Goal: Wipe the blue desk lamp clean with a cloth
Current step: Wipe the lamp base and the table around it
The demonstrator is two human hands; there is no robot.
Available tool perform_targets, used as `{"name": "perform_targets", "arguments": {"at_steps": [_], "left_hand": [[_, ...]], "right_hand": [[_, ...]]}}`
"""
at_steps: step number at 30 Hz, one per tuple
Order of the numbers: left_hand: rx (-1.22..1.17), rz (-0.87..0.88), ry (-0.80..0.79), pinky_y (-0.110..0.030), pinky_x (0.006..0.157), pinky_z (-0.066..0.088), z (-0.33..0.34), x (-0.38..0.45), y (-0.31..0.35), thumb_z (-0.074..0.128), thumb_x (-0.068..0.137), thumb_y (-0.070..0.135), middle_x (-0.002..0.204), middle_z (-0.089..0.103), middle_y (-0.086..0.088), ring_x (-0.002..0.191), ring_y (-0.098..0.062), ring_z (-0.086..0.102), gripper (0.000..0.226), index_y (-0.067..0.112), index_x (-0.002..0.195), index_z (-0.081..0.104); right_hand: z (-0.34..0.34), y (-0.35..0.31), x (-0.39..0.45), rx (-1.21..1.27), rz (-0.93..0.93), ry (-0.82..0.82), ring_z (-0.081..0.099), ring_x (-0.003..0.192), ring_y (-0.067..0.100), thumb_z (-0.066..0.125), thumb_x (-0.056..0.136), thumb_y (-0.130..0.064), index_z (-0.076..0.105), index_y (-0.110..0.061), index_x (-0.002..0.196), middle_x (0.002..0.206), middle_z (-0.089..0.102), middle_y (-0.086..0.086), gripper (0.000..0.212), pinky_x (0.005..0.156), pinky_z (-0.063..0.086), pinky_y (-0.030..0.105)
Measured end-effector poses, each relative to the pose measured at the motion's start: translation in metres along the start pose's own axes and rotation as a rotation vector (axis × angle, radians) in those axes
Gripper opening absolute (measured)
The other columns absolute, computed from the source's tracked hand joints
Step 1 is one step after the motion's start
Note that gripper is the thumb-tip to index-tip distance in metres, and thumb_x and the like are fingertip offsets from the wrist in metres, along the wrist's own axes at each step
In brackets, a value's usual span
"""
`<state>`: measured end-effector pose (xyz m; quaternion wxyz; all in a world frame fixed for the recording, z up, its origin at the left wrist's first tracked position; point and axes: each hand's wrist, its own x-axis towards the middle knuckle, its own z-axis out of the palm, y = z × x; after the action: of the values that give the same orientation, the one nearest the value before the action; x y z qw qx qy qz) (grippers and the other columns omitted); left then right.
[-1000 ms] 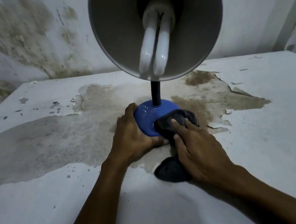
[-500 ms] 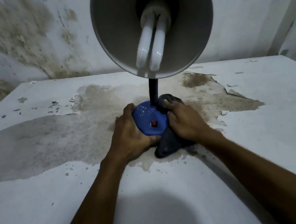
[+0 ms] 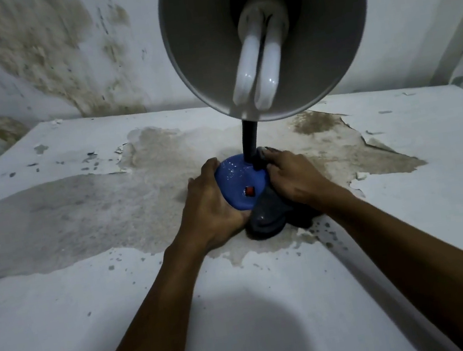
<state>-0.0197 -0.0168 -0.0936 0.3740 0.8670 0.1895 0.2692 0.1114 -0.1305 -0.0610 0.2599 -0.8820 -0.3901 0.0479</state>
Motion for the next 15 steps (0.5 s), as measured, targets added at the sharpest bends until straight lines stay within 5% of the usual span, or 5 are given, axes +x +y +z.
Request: {"name": "perform_targets", "arguments": {"at_steps": [3,7,10,15], "left_hand": [[0.000,-0.037,-0.033,-0.043,0.083,0.055,0.000,0.000,-0.002,0.084,0.043,0.049,0.112,0.059,0.004,0.100,-0.021,0.058,0.099,0.023,0.127,0.040],[-0.017,-0.044,-0.051,-0.016,0.077,0.048,-0.002,0.003,-0.004,0.083,0.029,0.060,0.117,0.053,0.011,0.101,-0.007,0.055,0.122,0.023,0.136,0.037],[-0.044,-0.011,-0.039,-0.001,0.058,0.043,-0.001,0.002,-0.003,0.082,0.035,0.051,0.095,0.051,0.023,0.084,0.017,0.055,0.097,0.029,0.121,0.042],[-0.043,-0.027,-0.016,0.002,0.060,0.041,-0.001,0.000,-0.002,0.090,0.049,0.039,0.089,0.051,0.024,0.082,0.027,0.050,0.080,0.035,0.109,0.036]], "right_hand": [[0.009,-0.004,-0.036,-0.041,-0.017,-0.013,0.047,0.125,0.040,0.041,0.093,-0.010,0.042,-0.008,0.146,0.140,0.046,0.022,0.053,0.103,0.042,0.041],[0.012,-0.012,-0.075,-0.036,-0.007,0.002,0.052,0.114,0.040,0.034,0.085,-0.024,0.044,-0.011,0.144,0.132,0.051,0.021,0.061,0.095,0.044,0.038],[0.005,-0.010,-0.042,0.002,-0.038,0.013,0.058,0.115,0.035,0.043,0.087,-0.012,0.064,-0.013,0.125,0.126,0.065,0.014,0.043,0.099,0.048,0.038],[0.001,-0.005,0.014,0.028,0.039,-0.022,0.059,0.109,0.040,0.042,0.087,-0.004,0.065,-0.011,0.118,0.118,0.067,0.021,0.039,0.090,0.047,0.038]]}}
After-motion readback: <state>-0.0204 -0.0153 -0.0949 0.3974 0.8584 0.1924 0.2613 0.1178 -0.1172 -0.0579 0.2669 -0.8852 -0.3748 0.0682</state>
